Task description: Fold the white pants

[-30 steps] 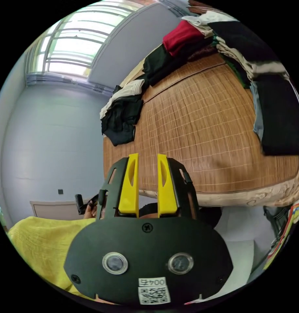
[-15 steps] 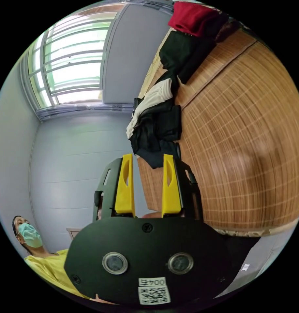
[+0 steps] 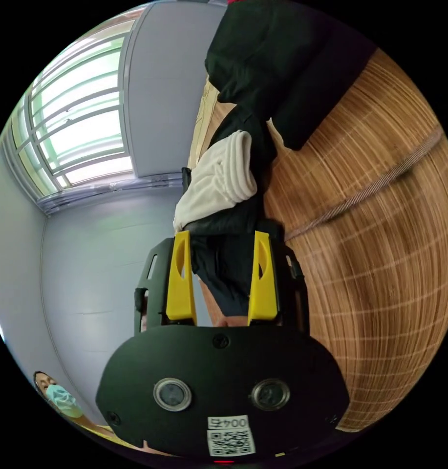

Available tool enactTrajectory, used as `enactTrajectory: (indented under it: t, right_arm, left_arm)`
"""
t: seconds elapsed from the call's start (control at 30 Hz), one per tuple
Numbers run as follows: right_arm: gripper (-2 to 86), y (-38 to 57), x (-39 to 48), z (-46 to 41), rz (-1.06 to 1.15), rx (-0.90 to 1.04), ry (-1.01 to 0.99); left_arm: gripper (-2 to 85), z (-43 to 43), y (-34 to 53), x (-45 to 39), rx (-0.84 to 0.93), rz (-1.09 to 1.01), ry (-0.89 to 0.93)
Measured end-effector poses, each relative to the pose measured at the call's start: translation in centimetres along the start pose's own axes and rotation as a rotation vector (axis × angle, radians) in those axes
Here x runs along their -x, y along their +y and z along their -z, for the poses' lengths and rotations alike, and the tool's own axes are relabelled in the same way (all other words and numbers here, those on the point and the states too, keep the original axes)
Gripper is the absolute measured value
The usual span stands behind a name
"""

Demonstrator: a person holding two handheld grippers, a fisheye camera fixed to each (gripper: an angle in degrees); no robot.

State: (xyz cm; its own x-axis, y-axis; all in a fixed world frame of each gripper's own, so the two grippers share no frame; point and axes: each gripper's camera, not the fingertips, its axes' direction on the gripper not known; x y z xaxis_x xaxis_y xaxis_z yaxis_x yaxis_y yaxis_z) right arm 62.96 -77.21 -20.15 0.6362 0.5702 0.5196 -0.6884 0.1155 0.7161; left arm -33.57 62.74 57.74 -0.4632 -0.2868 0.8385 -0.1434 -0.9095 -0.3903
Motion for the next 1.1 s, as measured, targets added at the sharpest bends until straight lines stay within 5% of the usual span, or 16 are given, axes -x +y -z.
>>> enactTrajectory:
  t: [0.43, 0.67, 1.1]
  right_arm:
    - [22.3, -11.4, 7.5, -14.5, 0.082, -0.045, 0.164]
    - [7.5, -12.5, 16.9, -19.3, 0.189, -0.03, 0.464]
    - [5.5, 0.1, 34.5, -15.9, 0.709, 0.281, -0.199]
  left_arm:
    - [2.0, 0.3, 1.8, 5.3, -0.031, 0.125, 0.016]
    - [2.0, 1.9, 2.9, 6.0, -0.048, 0.129, 0.012]
    - [3.9, 5.4, 2.6, 0.7, -0.062, -0.122, -0.005]
